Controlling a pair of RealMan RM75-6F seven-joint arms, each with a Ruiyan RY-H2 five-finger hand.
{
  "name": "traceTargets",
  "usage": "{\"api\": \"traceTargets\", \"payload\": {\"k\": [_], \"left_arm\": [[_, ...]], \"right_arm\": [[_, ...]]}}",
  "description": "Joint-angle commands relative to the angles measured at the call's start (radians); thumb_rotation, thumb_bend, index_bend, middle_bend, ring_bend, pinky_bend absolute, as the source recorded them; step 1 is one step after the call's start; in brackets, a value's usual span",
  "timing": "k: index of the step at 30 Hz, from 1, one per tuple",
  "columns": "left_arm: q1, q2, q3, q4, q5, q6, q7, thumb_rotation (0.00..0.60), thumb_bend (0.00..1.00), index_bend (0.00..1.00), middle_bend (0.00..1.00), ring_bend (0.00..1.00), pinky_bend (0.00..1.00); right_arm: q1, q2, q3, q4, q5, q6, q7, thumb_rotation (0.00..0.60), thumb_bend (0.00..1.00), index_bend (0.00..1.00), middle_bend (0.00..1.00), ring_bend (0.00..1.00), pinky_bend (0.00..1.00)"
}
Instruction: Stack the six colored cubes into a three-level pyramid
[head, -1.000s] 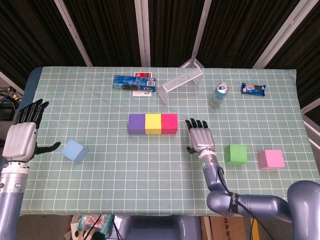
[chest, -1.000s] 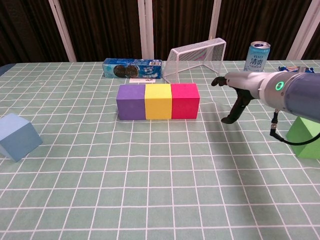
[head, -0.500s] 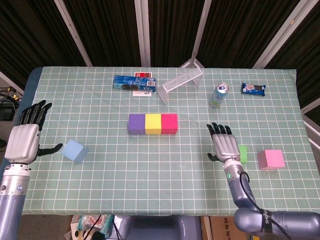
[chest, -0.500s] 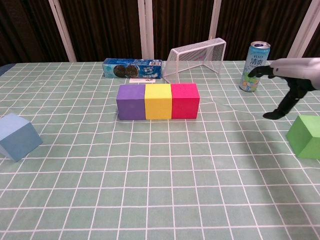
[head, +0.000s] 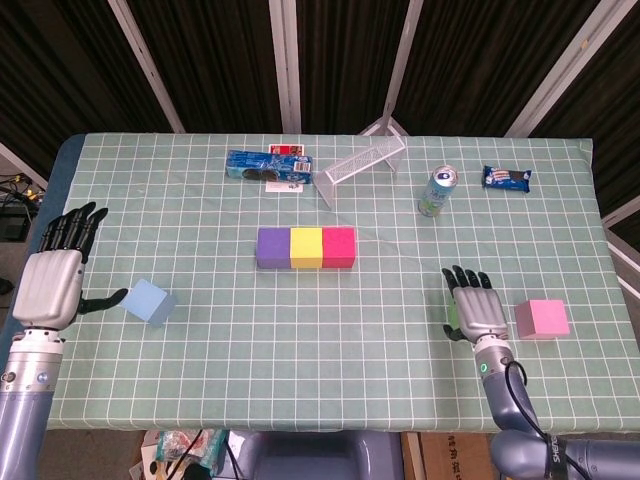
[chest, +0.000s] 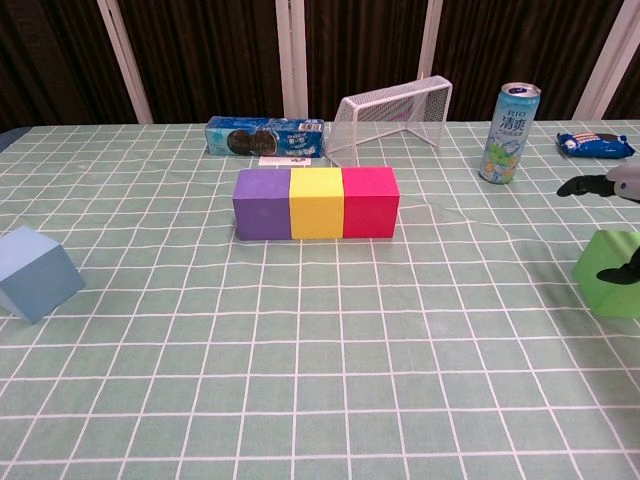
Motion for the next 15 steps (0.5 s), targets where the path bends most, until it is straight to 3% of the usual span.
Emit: {"api": "traceTargets", "payload": {"k": [1, 15], "left_arm": [[0.001, -0.001, 0.001, 0.001, 0.001, 0.0, 0.001, 0.6, 0.05, 0.0, 0.0, 0.0, 0.02], [0.002, -0.001, 0.001, 0.004, 0.0, -0.001, 0.002, 0.6, 0.05, 0.0, 0.0, 0.0, 0.02]], "right_arm": [[-0.006, -0.009, 0.0, 0.027, 0.011, -0.009, 0.005, 0.6, 0.32, 0.0, 0.0, 0.0, 0.0], [-0.03, -0.024, -0.008, 0.137, 0.053, -0.057, 0.015, 0.6, 0.32, 0.09, 0.0, 0.0, 0.0]]}}
